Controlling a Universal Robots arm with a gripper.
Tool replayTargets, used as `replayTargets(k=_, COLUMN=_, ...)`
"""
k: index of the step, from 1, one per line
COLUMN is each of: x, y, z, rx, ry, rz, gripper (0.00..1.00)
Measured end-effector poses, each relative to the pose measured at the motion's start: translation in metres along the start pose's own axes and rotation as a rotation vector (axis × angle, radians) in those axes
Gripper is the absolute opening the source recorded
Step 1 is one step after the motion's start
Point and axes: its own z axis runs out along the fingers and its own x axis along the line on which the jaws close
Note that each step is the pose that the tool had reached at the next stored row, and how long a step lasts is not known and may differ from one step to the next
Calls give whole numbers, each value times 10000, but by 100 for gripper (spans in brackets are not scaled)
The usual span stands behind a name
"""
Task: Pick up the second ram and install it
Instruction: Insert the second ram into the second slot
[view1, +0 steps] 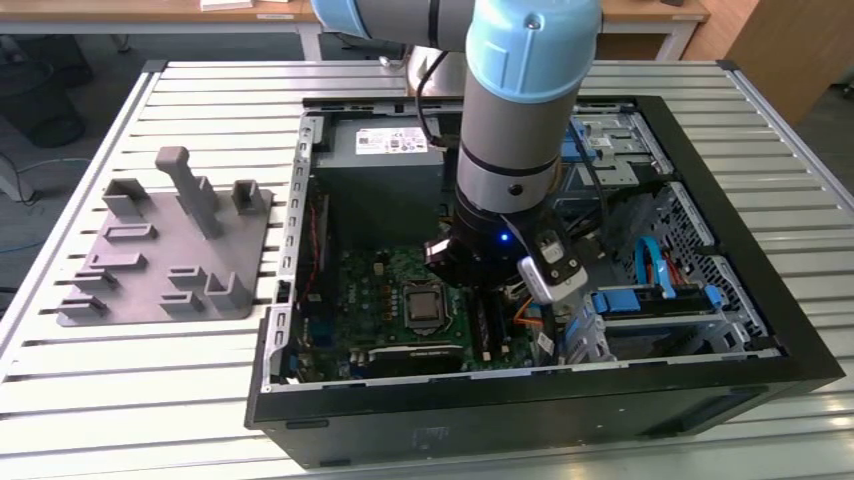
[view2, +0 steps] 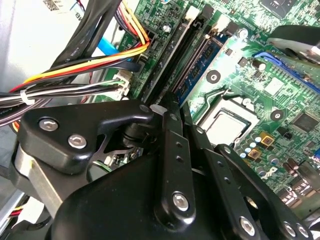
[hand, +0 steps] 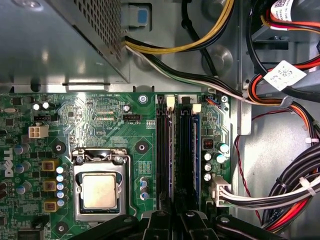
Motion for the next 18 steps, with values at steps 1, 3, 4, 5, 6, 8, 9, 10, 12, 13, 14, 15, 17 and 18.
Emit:
replayTargets(k=1, x=0, y=3, z=-1, rx=-16, ry=0, rz=-2, gripper=14)
replayTargets(k=3, x=0, y=11, z=-2, rx=-49, ry=2, rz=-5, gripper=14)
replayTargets(k=4, x=0, y=15, z=-2, rx=-68, ry=2, rz=-6, gripper=14)
replayTargets(k=5, x=0, y=19, z=0, rx=-82, ry=1, rz=-7, gripper=14)
replayTargets(k=6, x=1, y=19, z=0, rx=-84, ry=1, rz=-8, gripper=14)
replayTargets(k=8, x=1, y=19, z=0, rx=-84, ry=2, rz=-9, gripper=14)
replayTargets(k=9, x=1, y=19, z=-1, rx=-83, ry=2, rz=-9, gripper=14)
replayTargets(k=10, x=1, y=19, z=-1, rx=-82, ry=2, rz=-9, gripper=14)
replayTargets(k=12, x=1, y=19, z=-1, rx=-82, ry=2, rz=-10, gripper=14)
replayTargets(k=13, x=1, y=19, z=-1, rx=-82, ry=2, rz=-10, gripper=14)
replayTargets(k=14, x=1, y=22, z=-2, rx=-81, ry=2, rz=-11, gripper=14)
replayTargets(k=15, x=1, y=27, z=-3, rx=-79, ry=3, rz=-12, gripper=14)
replayTargets(k=17, x=2, y=43, z=-3, rx=-76, ry=3, rz=-11, gripper=14)
replayTargets(k=18, x=1, y=45, z=-3, rx=-76, ry=3, rz=-13, gripper=14)
